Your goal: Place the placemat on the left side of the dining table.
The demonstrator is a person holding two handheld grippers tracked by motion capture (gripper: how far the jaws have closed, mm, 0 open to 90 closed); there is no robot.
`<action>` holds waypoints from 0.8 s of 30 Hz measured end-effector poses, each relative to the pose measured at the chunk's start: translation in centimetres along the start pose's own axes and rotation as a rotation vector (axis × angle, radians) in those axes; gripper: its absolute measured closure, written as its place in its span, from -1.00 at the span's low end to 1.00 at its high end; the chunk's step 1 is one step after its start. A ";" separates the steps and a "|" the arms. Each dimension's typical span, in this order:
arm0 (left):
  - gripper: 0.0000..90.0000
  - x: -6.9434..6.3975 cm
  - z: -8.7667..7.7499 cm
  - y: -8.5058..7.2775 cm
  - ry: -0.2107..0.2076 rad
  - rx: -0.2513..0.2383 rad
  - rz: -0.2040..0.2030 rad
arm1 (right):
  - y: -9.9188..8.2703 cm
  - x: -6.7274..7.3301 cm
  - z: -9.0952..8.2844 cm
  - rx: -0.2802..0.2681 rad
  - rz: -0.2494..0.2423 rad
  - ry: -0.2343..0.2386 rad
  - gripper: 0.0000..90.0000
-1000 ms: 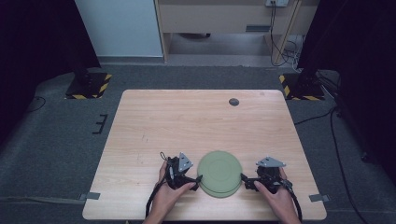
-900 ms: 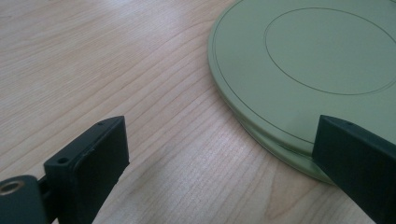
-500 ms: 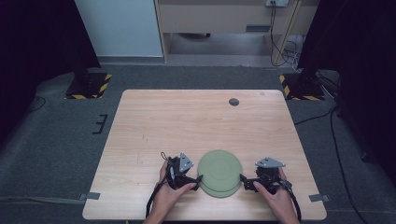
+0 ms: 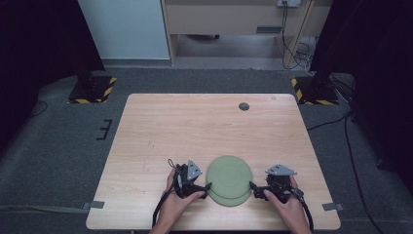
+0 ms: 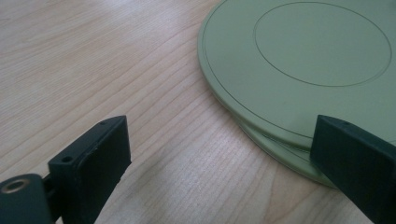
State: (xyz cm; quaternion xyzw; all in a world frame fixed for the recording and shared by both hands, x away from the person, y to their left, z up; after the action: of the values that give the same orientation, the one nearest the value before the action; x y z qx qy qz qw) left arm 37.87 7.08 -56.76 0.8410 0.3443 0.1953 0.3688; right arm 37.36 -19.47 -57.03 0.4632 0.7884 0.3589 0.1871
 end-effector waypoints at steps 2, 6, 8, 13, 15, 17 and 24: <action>-0.92 0.0 0.1 0.0 0.000 0.000 -0.001 | 0.0 0.0 0.0 0.001 -0.001 0.000 -0.90; -0.95 0.3 0.3 0.2 0.017 0.000 -0.004 | 0.3 -0.2 0.3 -0.006 0.002 -0.017 -0.91; -0.95 0.3 0.3 0.2 0.023 -0.002 0.001 | 0.3 -0.2 0.3 -0.007 0.002 -0.020 -0.91; -0.90 0.2 0.2 0.2 0.014 -0.009 -0.001 | 0.3 -0.2 0.2 -0.008 0.004 -0.012 -0.89; -0.90 0.1 0.2 0.1 0.020 -0.005 0.004 | 0.2 0.3 0.0 -0.003 -0.003 0.003 -0.89; -0.94 0.1 0.2 0.2 0.021 -0.005 0.001 | 0.1 0.4 0.1 -0.003 -0.010 0.001 -0.91; -0.96 0.3 0.5 0.4 0.030 -0.004 0.001 | 0.4 0.1 0.5 -0.004 0.000 -0.009 -0.94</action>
State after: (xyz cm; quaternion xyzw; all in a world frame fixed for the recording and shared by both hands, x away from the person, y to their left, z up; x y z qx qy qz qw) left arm 38.58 6.90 -56.78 0.8373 0.3492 0.2088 0.3651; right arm 37.84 -19.11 -57.04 0.4643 0.7870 0.3583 0.1916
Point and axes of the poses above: each handheld gripper's, and its own axes: z roughly forward along the jaws, y roughly out of its top, x roughly to its left, the point moved 6 cm from there along z, roughly forward along the jaws, and after that the axes turned 1 degree about y, right-handed, at the moved point
